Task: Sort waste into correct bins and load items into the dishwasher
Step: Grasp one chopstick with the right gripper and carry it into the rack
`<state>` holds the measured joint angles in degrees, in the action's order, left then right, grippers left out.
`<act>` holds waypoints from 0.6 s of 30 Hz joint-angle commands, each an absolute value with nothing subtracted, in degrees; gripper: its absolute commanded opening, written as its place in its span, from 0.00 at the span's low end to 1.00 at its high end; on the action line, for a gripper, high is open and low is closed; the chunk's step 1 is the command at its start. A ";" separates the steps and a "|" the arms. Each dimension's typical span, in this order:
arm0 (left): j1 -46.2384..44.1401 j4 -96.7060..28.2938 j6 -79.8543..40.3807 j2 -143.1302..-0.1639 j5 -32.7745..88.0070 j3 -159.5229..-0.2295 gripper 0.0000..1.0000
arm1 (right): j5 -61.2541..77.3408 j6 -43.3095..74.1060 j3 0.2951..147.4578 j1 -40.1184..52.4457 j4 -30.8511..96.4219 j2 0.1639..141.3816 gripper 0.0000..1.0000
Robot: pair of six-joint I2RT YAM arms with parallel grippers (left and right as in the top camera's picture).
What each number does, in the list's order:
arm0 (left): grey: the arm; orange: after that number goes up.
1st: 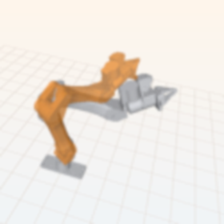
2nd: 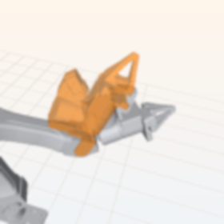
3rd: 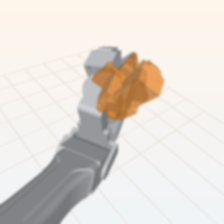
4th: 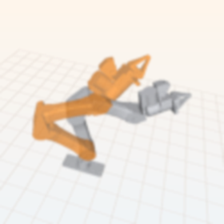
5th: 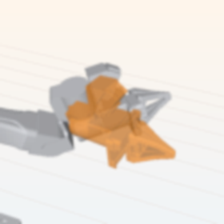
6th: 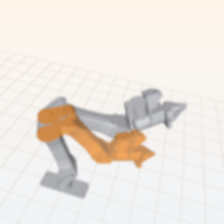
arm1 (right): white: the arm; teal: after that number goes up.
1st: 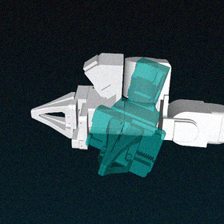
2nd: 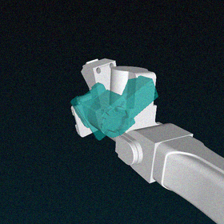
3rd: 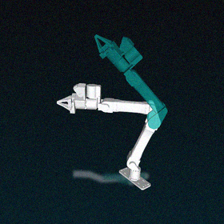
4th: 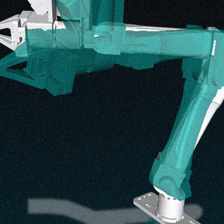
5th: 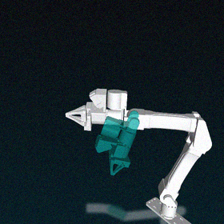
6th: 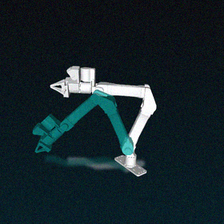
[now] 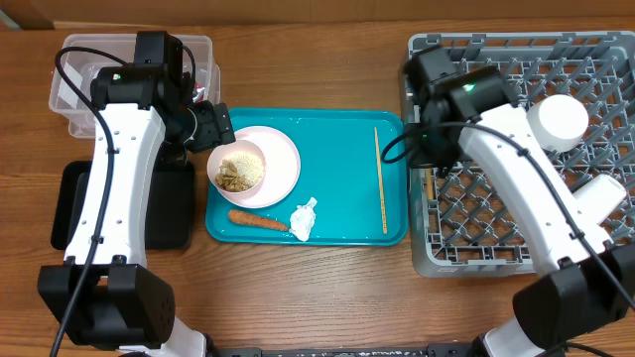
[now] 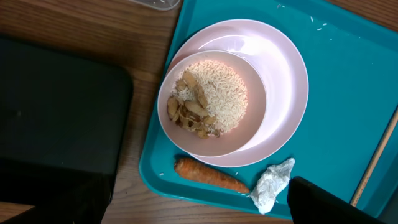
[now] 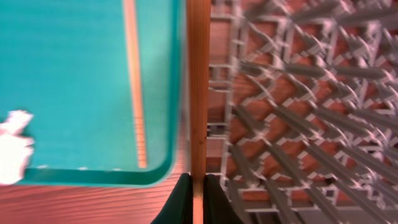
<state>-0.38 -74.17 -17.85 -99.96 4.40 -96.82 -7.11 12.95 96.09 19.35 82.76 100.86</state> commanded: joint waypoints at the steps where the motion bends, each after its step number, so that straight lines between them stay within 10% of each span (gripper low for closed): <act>1: -0.78 -74.30 -17.82 -99.24 4.05 -97.65 0.93 | -8.95 11.92 92.23 17.80 82.54 102.02 0.04; 10: -0.78 -74.30 -17.80 -99.24 4.03 -97.65 0.93 | -9.02 11.51 83.64 17.54 76.23 102.02 0.06; 18: -0.78 -74.35 -17.82 -99.24 4.05 -97.65 0.93 | -8.99 11.53 90.83 17.54 77.25 100.68 0.38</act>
<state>-0.38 -74.22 -17.85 -99.96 4.40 -96.82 -8.38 11.62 85.43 17.61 77.36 101.97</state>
